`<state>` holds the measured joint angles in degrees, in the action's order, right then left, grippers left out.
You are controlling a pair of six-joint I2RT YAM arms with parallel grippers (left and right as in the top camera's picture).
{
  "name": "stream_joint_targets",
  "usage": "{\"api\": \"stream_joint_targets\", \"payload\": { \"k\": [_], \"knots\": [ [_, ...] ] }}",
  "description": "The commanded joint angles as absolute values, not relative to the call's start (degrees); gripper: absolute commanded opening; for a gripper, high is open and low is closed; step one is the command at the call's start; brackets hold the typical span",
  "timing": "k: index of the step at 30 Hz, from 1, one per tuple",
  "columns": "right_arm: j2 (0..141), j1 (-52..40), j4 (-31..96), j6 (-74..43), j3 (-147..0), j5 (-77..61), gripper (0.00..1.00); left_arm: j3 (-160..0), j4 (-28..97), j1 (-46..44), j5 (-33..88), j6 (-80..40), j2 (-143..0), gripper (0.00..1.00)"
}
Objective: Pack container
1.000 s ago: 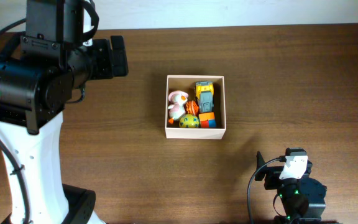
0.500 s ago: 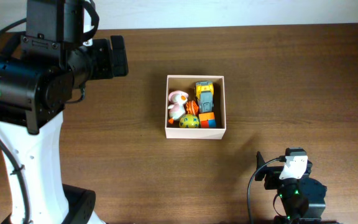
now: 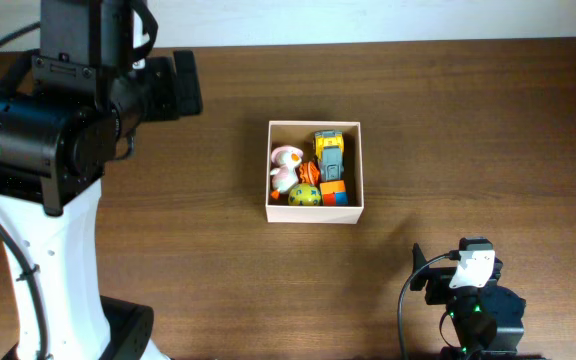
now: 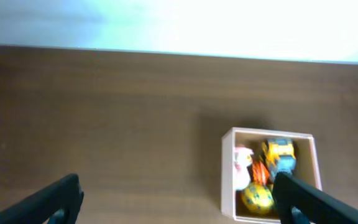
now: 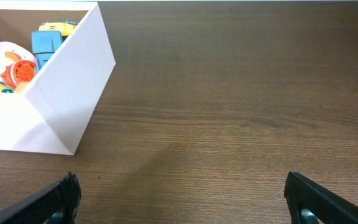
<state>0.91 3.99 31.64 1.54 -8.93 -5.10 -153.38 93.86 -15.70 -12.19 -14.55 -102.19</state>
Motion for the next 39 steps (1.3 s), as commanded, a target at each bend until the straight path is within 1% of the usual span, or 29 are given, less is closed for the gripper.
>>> {"api": "stream_joint_targets", "payload": {
  "k": [1, 4, 7, 13, 16, 18, 21, 26, 31, 34, 39],
  "knots": [
    [0.21, 4.25, 31.48, 1.45, -8.51, -5.80, 0.99, -150.56, 90.74, -15.46, -17.76, -11.75, -98.63, 0.99],
    [0.21, 4.25, 31.46, 1.48, -8.51, -5.80, 0.99, -141.32, 83.33, -15.46, -17.56, -7.53, -93.76, 0.99],
    [0.21, 4.25, 31.46, 1.45, -8.51, -5.80, 0.99, -126.32, 73.52, -14.57, -16.75, -6.68, -87.18, 0.99],
    [0.21, 4.25, 31.46, 1.45, -8.51, -5.80, 0.99, -90.78, 49.87, -7.97, -8.47, -6.28, -72.49, 0.99],
    [0.21, 4.25, 31.48, 1.45, -8.51, -5.80, 0.99, -76.60, 40.32, -4.36, -4.38, -6.28, -65.87, 0.99],
    [0.21, 4.25, 31.48, 1.45, -8.51, -5.80, 0.99, -68.93, 35.75, -2.48, -3.84, -6.28, -61.93, 0.99],
    [0.21, 4.25, 31.48, 1.48, -8.51, -5.80, 0.99, -58.89, 30.85, -0.89, -3.84, -3.51, -55.83, 0.99],
    [0.21, 4.25, 31.46, 1.48, -8.51, -5.80, 0.99, -45.43, 26.55, -0.91, -3.88, 2.68, -45.71, 0.99],
    [0.21, 4.25, 31.46, 1.45, -8.51, -5.80, 0.99, -32.34, 21.17, -0.91, -3.81, 2.66, -35.57, 0.99],
    [0.21, 4.25, 31.48, 1.45, -8.51, -5.80, 0.99, -23.53, 14.66, -1.08, -3.73, 2.59, -28.69, 0.99],
    [0.21, 4.25, 31.48, 1.45, -8.51, -5.80, 0.99, -13.65, 9.37, -1.13, -2.39, 2.35, -18.68, 0.99]
  ]
}}
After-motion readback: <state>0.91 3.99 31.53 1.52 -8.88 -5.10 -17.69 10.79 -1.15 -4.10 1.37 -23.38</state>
